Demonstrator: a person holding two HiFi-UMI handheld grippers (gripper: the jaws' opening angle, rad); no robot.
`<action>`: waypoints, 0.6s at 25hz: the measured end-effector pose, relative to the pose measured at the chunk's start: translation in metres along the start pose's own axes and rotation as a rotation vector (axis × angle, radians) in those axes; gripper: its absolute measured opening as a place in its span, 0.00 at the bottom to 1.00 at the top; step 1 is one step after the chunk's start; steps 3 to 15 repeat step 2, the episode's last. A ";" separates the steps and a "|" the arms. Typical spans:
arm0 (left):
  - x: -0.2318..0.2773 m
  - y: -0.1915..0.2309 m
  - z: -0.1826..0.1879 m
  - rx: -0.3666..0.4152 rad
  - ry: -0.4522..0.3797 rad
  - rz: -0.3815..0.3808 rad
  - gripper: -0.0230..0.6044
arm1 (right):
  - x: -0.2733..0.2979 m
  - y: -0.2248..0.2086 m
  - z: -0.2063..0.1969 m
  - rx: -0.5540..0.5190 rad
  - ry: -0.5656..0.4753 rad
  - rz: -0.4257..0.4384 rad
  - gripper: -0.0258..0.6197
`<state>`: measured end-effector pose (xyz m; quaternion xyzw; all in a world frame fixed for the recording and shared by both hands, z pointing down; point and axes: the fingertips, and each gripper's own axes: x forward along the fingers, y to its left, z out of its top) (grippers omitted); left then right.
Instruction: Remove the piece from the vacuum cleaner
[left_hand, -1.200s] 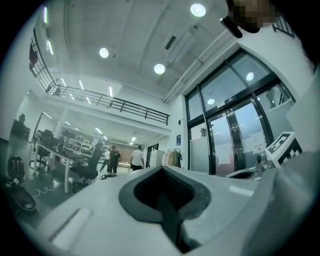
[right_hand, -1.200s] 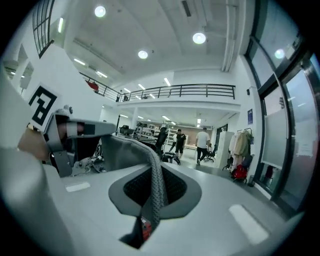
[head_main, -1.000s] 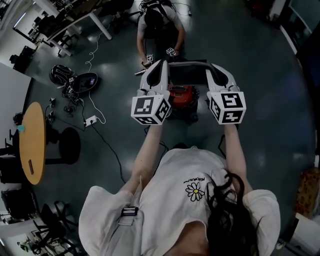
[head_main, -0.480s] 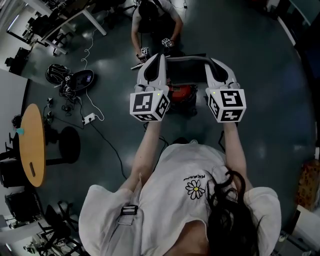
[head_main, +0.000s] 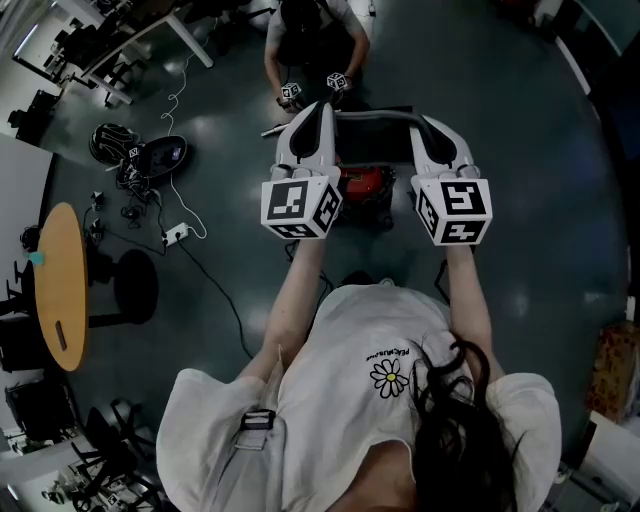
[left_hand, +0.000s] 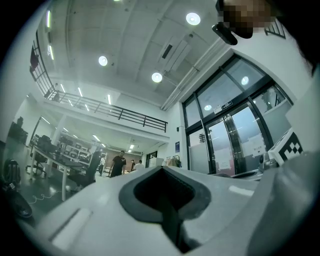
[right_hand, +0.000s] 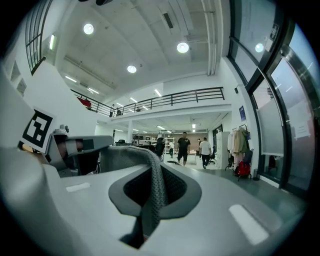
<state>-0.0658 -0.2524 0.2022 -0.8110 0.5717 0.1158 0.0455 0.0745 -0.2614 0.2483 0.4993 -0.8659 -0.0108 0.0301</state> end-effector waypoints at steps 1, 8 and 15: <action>-0.001 -0.001 0.002 -0.001 -0.001 -0.001 0.04 | -0.001 0.001 0.001 -0.001 0.000 0.001 0.09; -0.002 -0.001 0.004 -0.002 -0.002 -0.002 0.04 | -0.003 0.002 0.003 -0.001 0.000 0.001 0.09; -0.002 -0.001 0.004 -0.002 -0.002 -0.002 0.04 | -0.003 0.002 0.003 -0.001 0.000 0.001 0.09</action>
